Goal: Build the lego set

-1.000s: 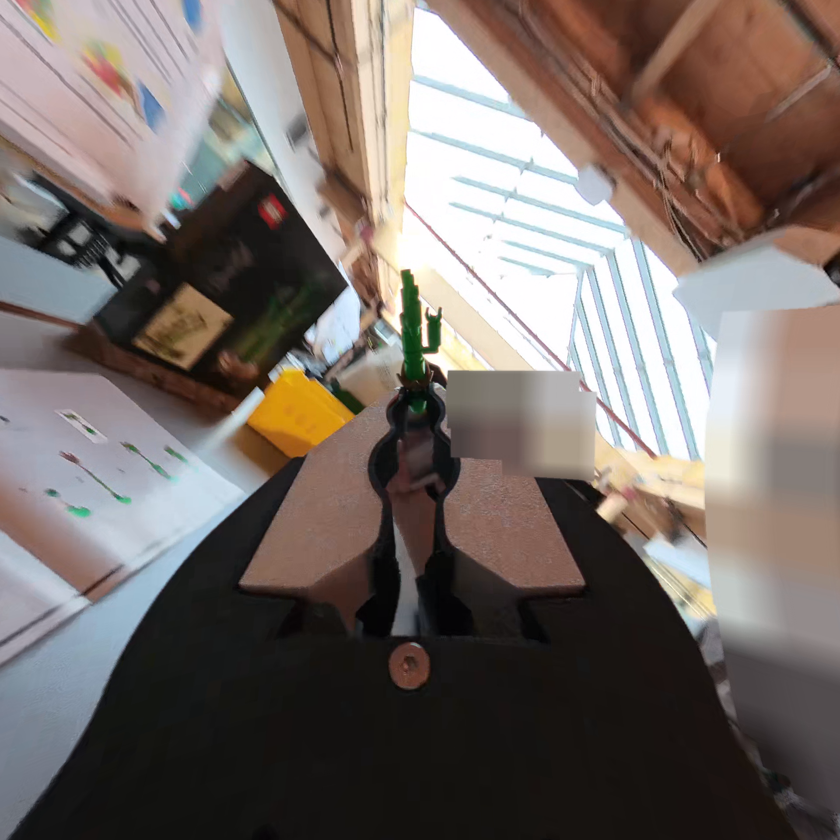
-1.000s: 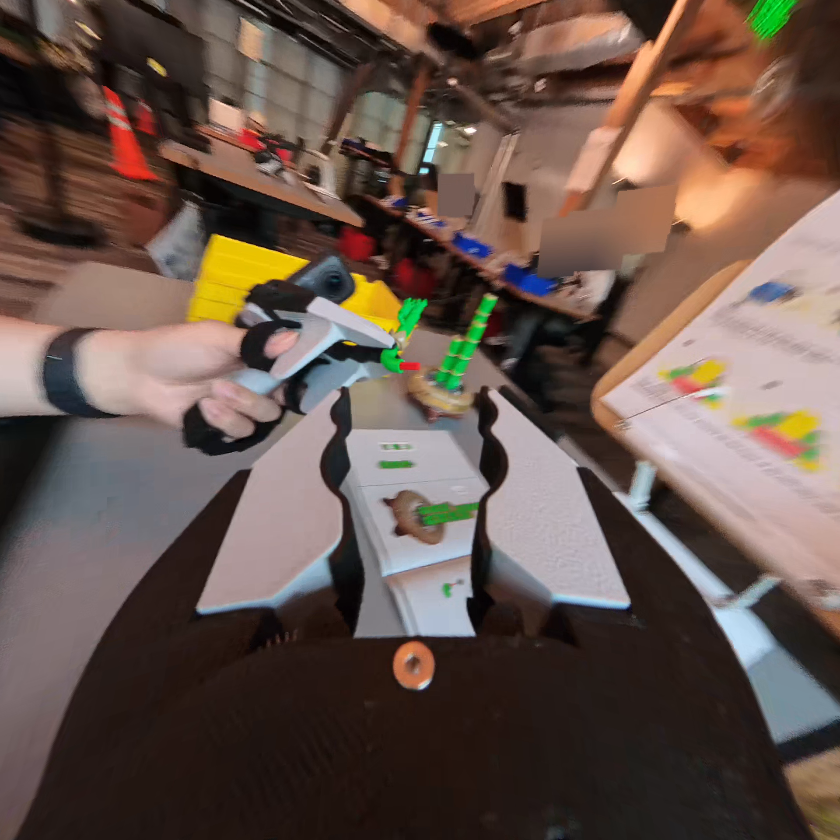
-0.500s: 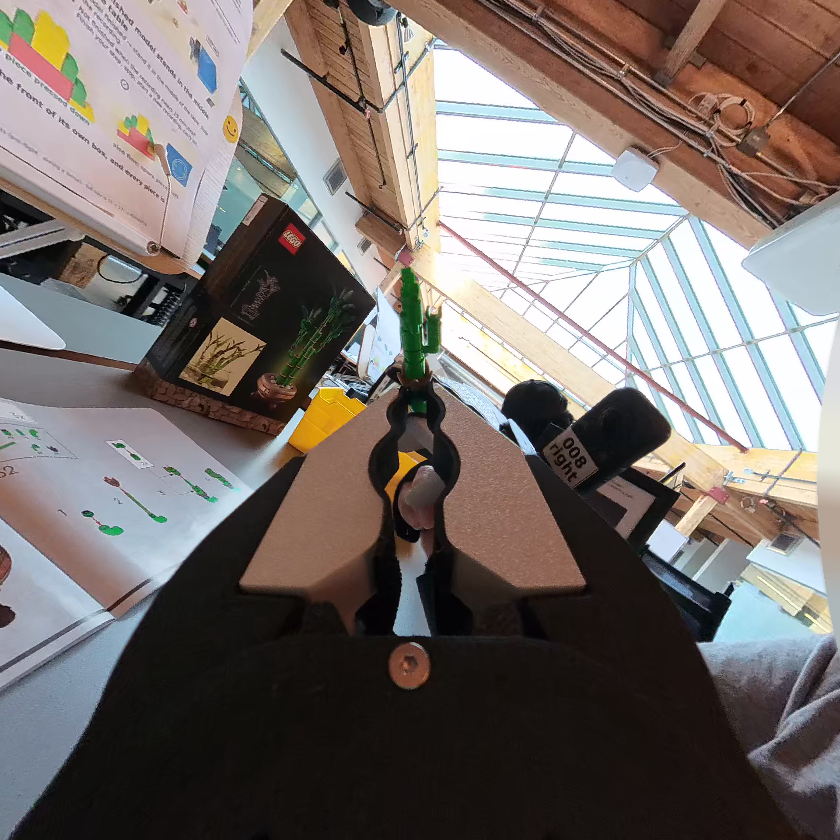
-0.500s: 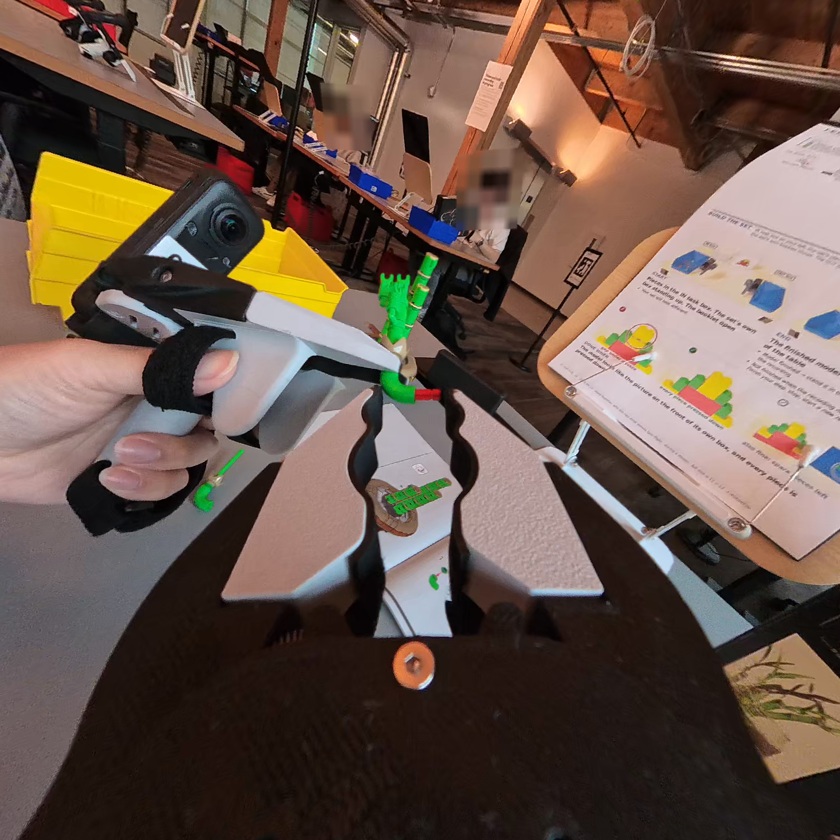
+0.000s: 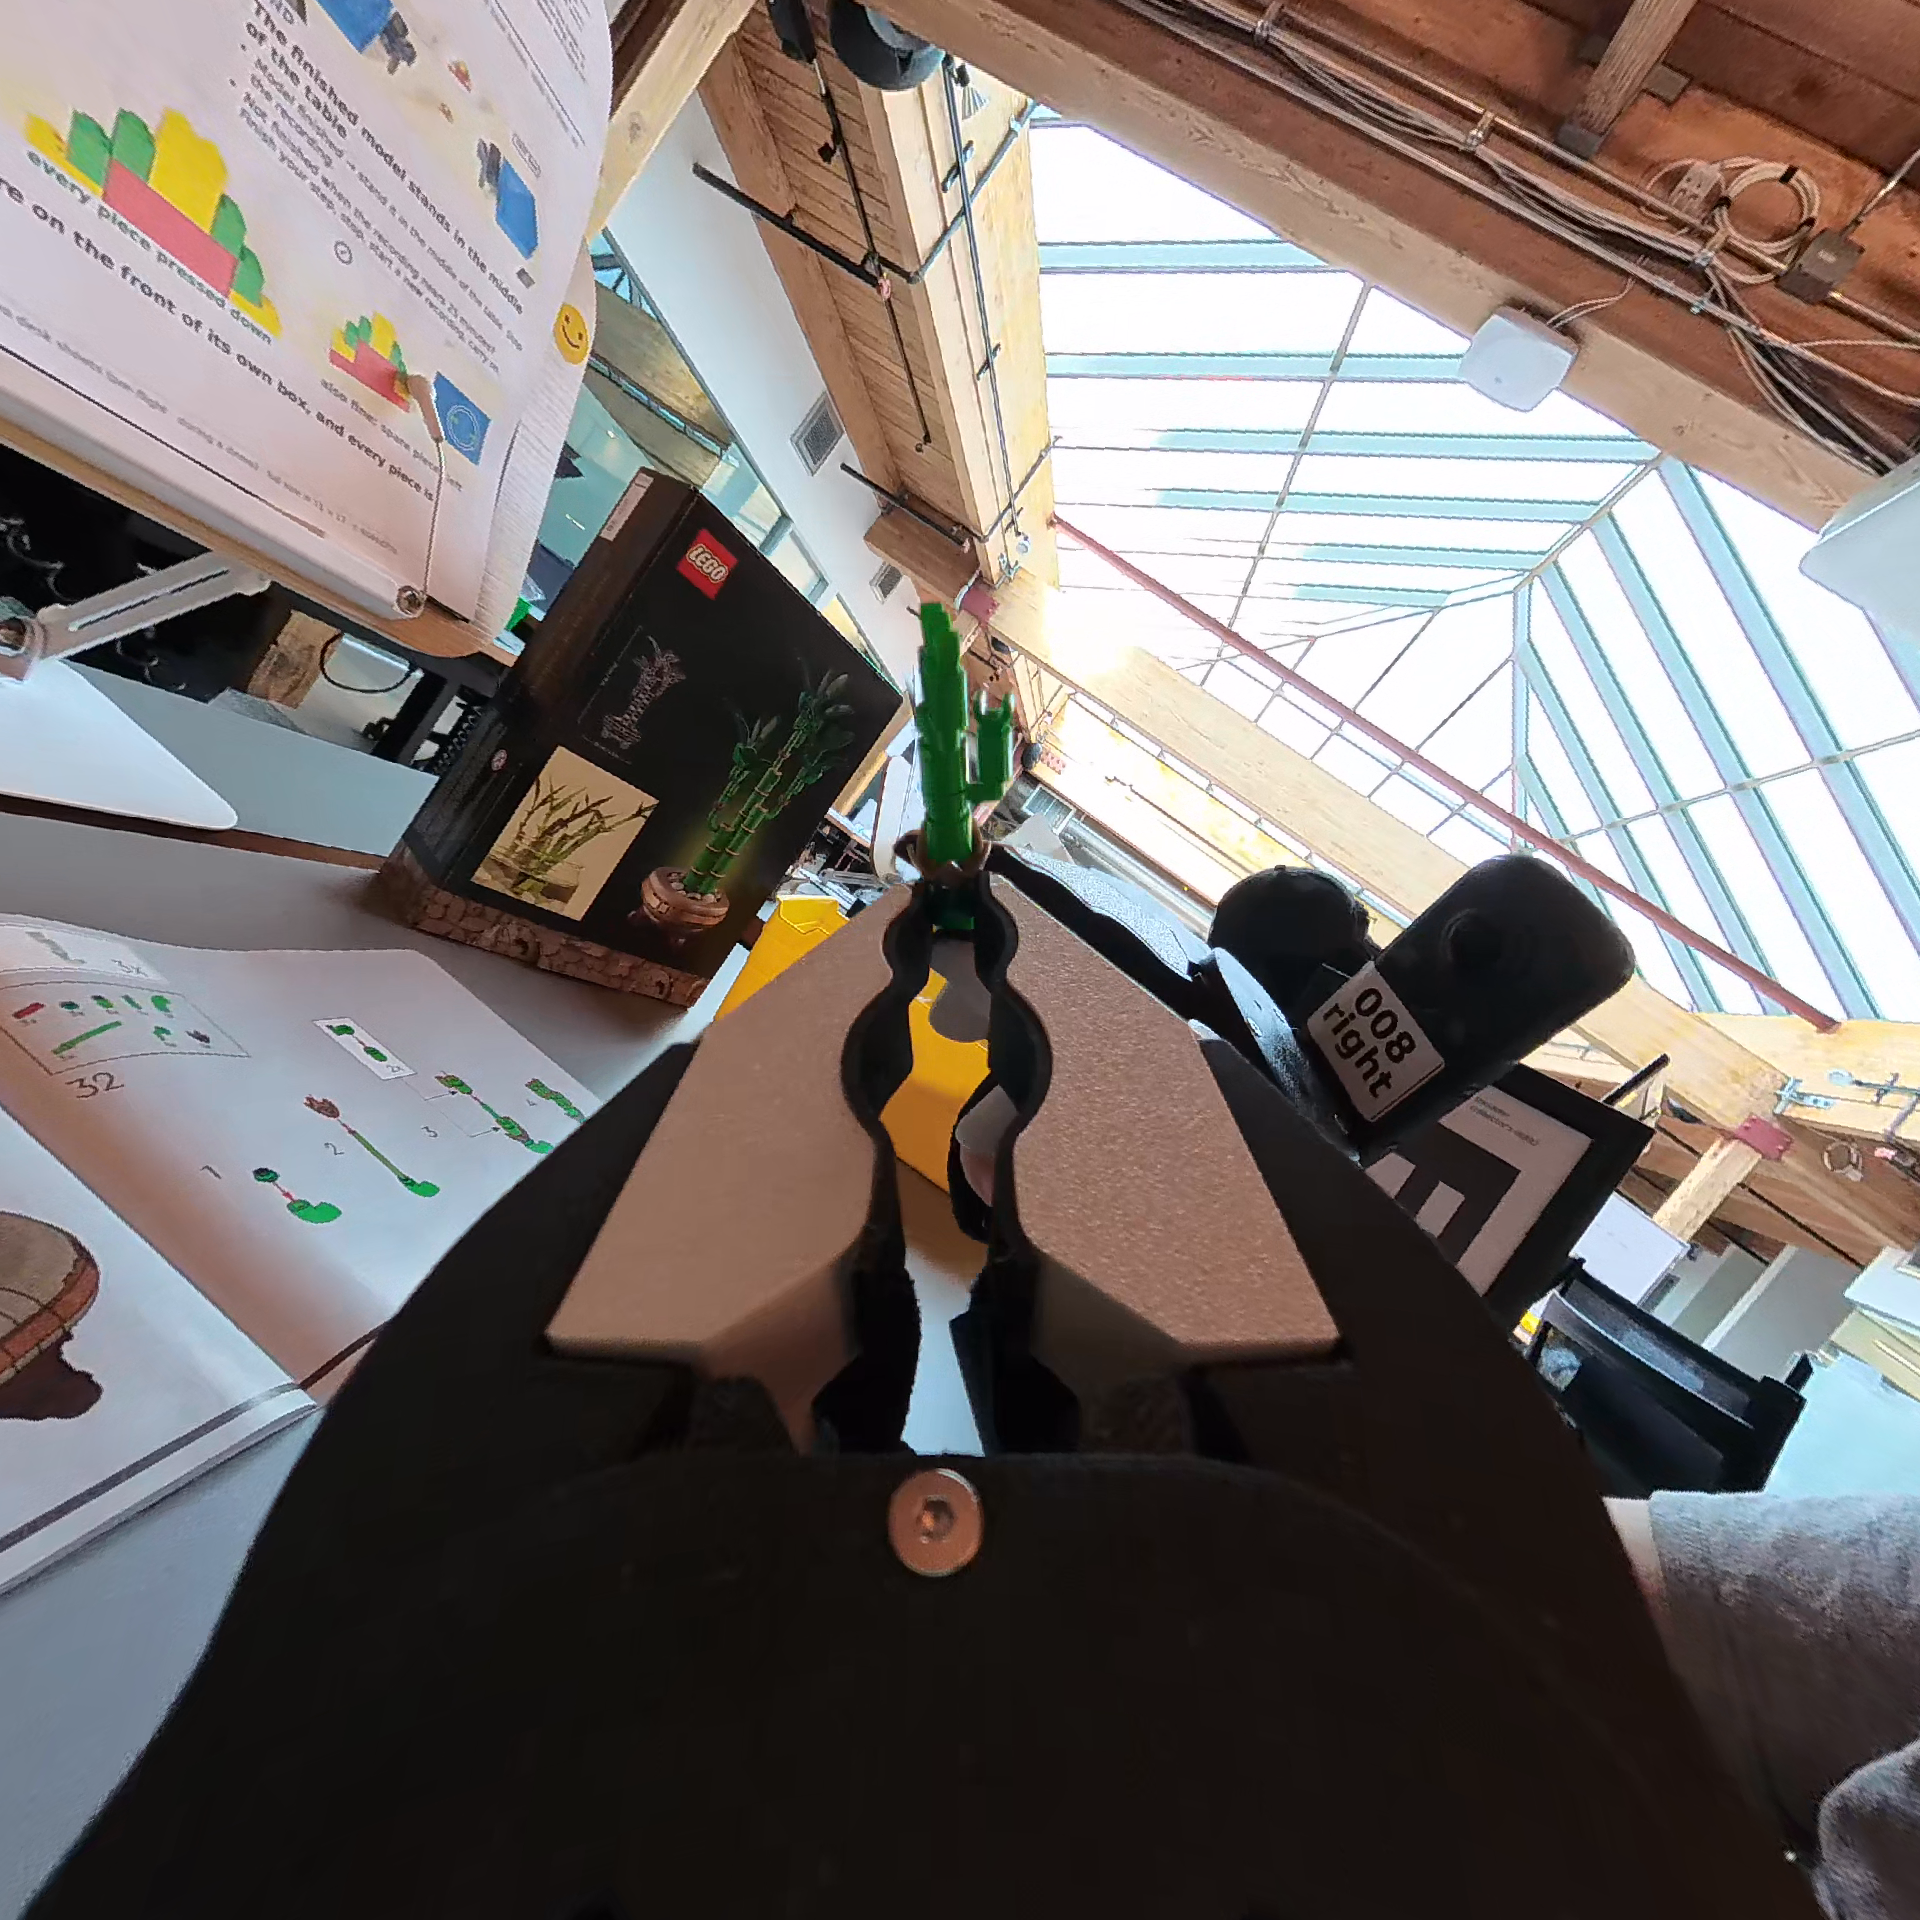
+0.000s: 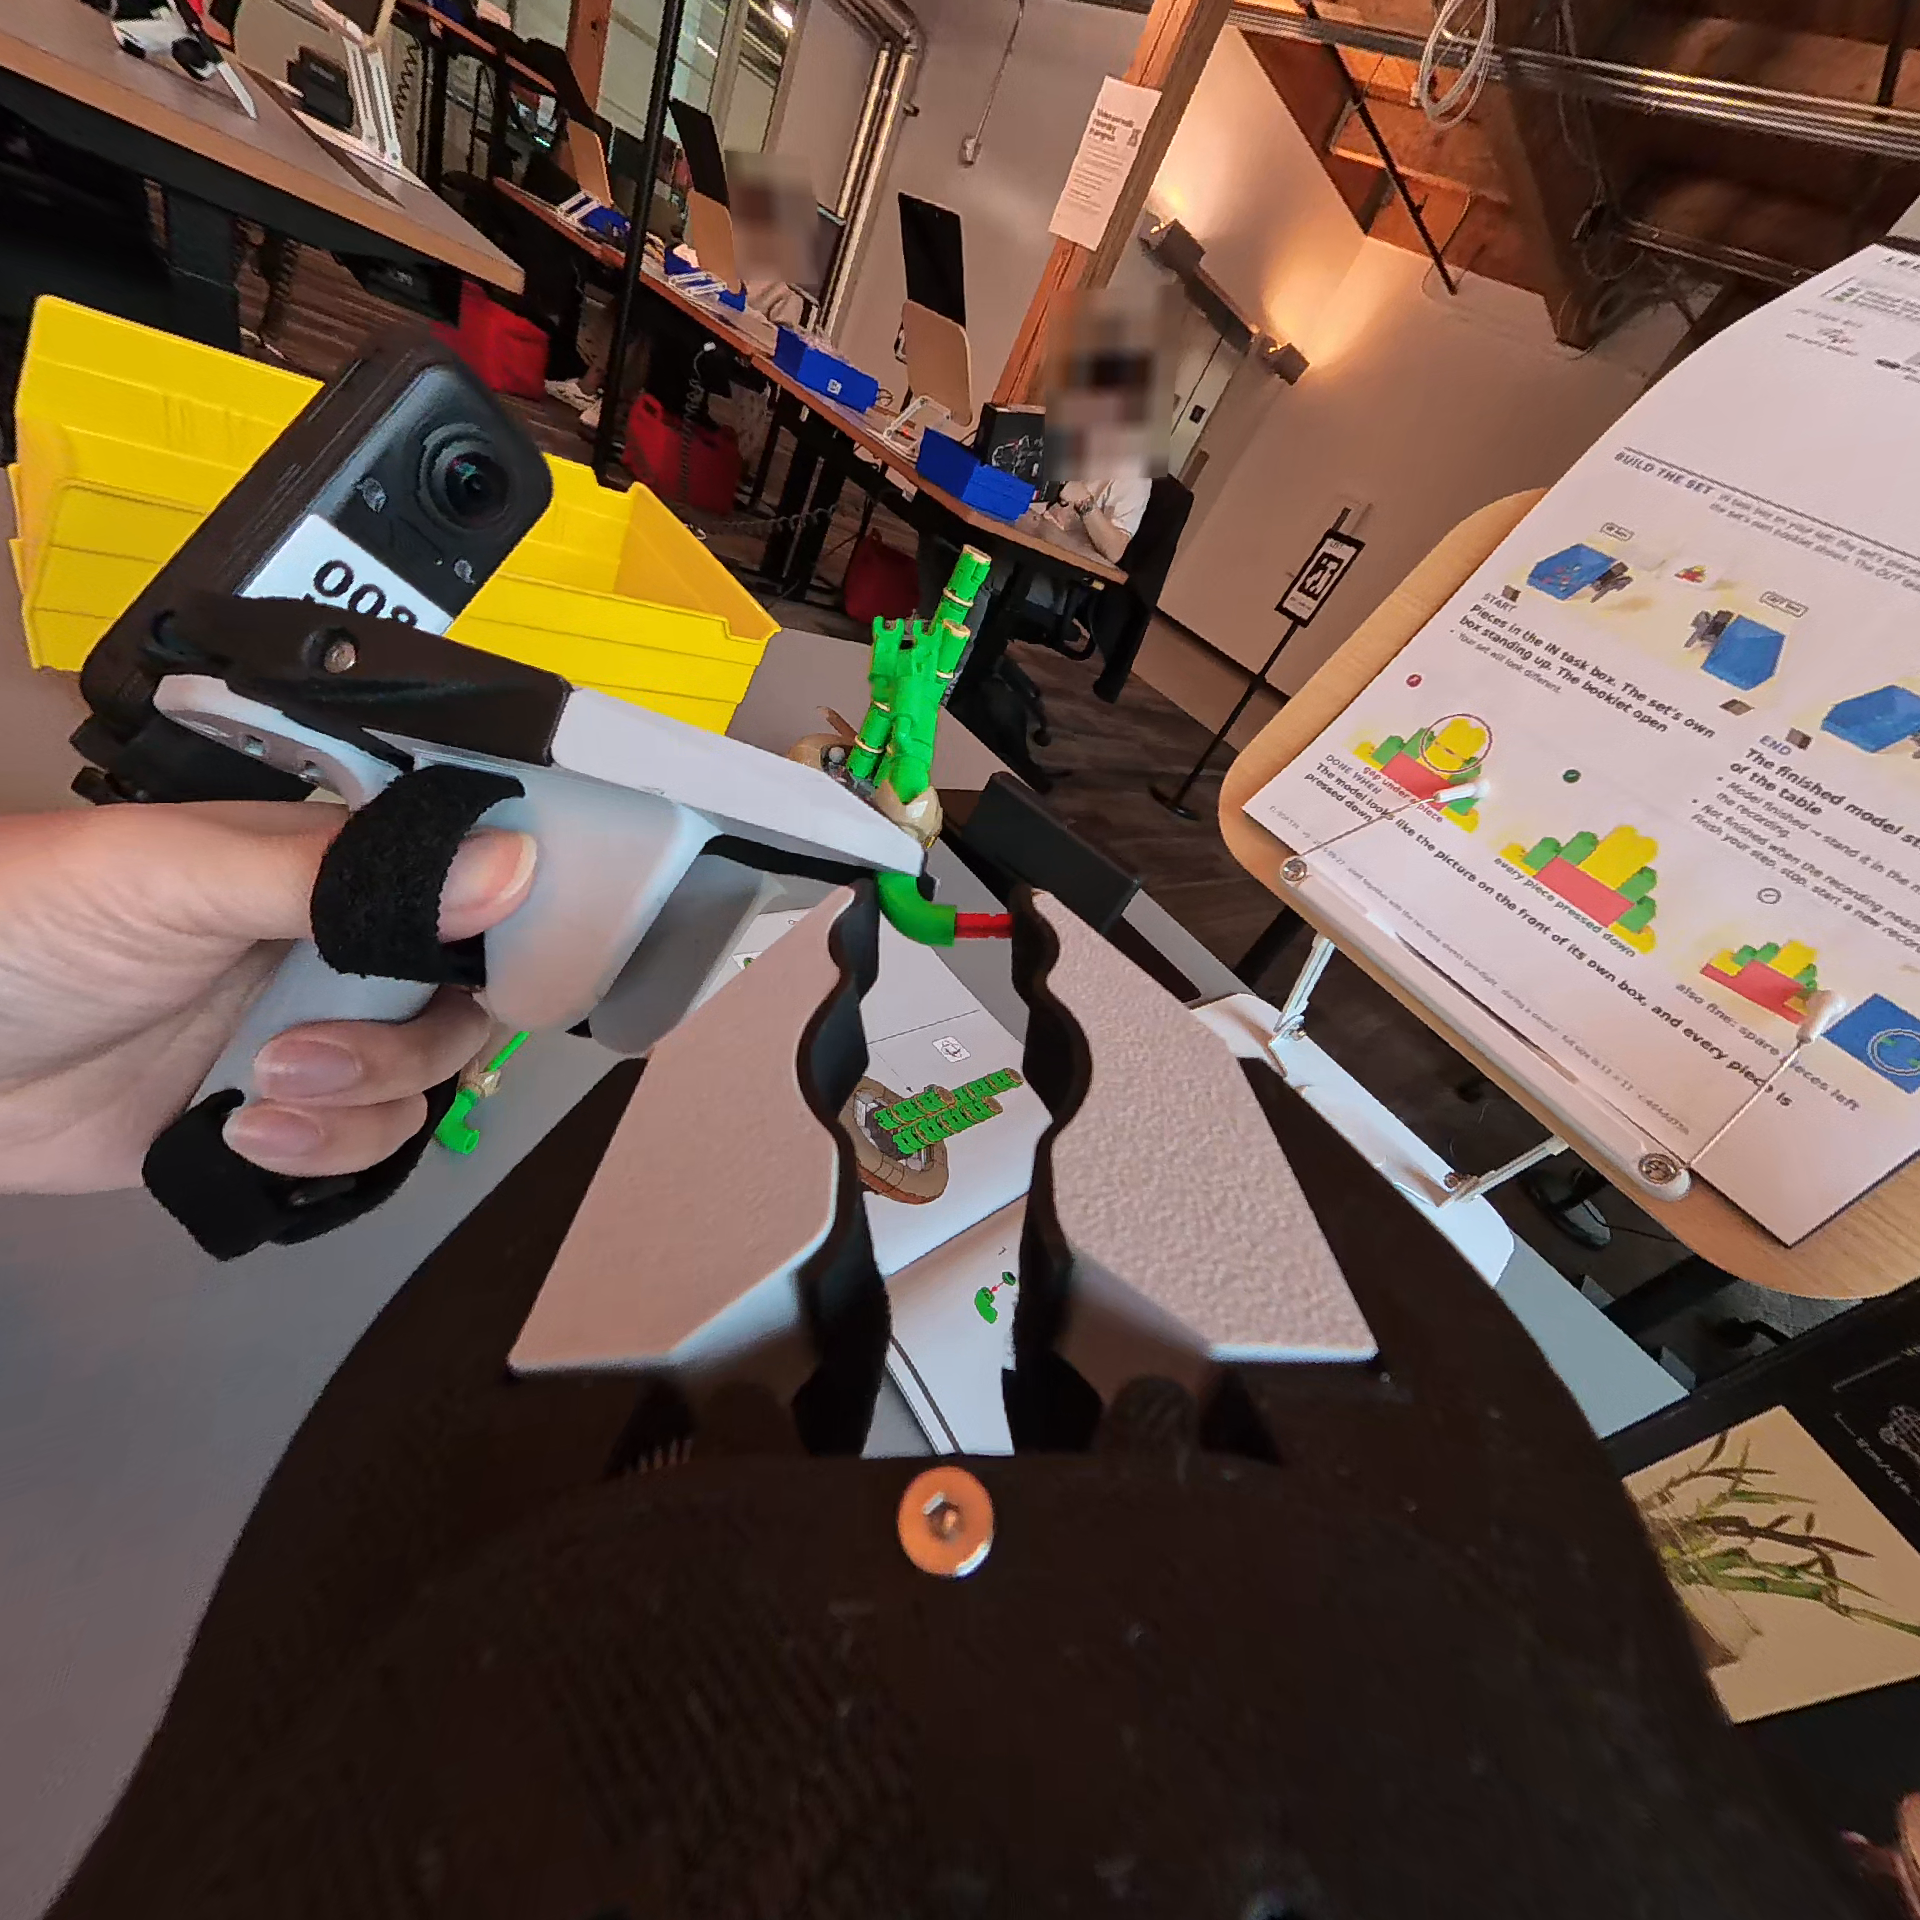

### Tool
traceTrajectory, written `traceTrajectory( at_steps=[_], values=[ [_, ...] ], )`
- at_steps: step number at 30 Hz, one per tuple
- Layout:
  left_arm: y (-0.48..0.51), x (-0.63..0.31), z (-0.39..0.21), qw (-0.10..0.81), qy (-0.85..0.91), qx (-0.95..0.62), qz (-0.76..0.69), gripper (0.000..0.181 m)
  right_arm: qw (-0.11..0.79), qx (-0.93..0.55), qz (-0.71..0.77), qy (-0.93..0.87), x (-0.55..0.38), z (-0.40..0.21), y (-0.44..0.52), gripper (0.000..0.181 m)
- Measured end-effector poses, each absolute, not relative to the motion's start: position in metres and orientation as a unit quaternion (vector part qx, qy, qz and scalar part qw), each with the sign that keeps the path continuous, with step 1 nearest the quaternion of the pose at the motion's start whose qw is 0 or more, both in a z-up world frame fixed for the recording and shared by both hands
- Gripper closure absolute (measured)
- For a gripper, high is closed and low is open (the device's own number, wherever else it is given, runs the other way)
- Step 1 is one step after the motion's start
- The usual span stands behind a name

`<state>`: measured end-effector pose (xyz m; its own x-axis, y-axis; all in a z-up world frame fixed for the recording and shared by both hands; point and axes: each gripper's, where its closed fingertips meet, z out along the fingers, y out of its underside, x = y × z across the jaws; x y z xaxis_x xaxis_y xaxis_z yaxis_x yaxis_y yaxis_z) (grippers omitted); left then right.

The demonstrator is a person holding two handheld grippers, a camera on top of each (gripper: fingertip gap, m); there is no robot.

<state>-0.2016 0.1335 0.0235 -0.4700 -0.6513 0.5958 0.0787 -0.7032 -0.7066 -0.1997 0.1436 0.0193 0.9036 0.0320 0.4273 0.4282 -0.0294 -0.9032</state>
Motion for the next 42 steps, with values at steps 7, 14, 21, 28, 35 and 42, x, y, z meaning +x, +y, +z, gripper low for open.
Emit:
traceTrajectory(
  at_steps=[7,14,21,28,35,42],
  values=[
    [0.1338,-0.2016,0.0235,0.233,0.309,-0.462,-0.798,0.175,0.679,-0.702,-0.140,-0.164,-0.1994,0.0192,0.1438,0.157],
    [0.1356,-0.2021,0.0237,0.227,0.297,-0.458,-0.806,0.175,0.681,-0.703,-0.128,-0.159,-0.1992,0.0184,0.1455,0.156],
    [0.1325,-0.2035,0.0259,0.229,0.302,-0.451,-0.808,0.175,0.676,-0.700,-0.150,-0.175,-0.2011,0.0210,0.1424,0.157],
    [0.1300,-0.2037,0.0277,0.231,0.303,-0.445,-0.811,0.175,0.675,-0.696,-0.164,-0.180,-0.2011,0.0233,0.1400,0.157],
    [0.1311,-0.2030,0.0259,0.225,0.300,-0.448,-0.812,0.175,0.670,-0.701,-0.165,-0.181,-0.2002,0.0210,0.1408,0.158],
    [0.1301,-0.2032,0.0270,0.225,0.300,-0.446,-0.813,0.175,0.667,-0.700,-0.174,-0.188,-0.2005,0.0221,0.1401,0.158]
  ],
)
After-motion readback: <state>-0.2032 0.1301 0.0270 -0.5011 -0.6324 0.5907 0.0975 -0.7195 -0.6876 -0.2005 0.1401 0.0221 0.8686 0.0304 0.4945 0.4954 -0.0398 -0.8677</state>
